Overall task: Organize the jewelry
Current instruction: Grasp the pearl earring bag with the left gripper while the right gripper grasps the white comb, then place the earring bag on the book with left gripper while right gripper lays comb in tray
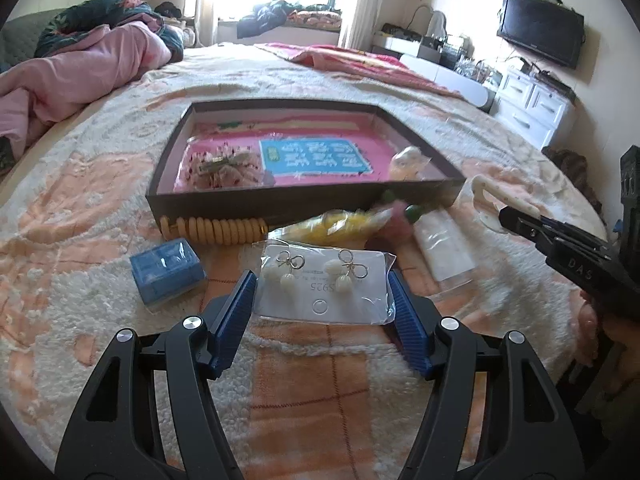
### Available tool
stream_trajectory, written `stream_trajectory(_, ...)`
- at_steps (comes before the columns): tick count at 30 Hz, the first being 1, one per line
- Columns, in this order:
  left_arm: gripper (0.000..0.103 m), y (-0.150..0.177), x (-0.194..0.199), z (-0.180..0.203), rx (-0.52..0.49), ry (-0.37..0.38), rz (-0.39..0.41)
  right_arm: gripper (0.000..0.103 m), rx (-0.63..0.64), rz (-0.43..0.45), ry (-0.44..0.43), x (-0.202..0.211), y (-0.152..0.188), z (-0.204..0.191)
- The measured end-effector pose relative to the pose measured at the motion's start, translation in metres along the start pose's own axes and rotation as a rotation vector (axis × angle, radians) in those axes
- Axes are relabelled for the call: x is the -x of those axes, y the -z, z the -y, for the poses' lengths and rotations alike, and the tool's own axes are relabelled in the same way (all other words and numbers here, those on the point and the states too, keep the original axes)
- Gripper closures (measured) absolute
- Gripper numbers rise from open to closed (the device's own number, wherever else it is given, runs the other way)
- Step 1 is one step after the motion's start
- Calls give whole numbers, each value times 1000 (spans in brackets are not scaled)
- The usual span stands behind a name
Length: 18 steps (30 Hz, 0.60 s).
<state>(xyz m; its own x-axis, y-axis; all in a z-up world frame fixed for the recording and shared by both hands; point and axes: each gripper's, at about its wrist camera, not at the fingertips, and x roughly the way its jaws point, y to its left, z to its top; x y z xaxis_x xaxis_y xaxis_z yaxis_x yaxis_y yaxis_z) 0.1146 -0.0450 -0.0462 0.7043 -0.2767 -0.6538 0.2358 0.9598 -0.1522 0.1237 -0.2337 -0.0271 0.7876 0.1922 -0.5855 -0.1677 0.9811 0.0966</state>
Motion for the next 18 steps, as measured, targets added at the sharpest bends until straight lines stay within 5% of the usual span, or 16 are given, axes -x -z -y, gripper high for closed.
stream_trajectory(18, 46, -23, 21, -33, 81, -44, 81, 77, 51, 52, -94, 2, -32, -31)
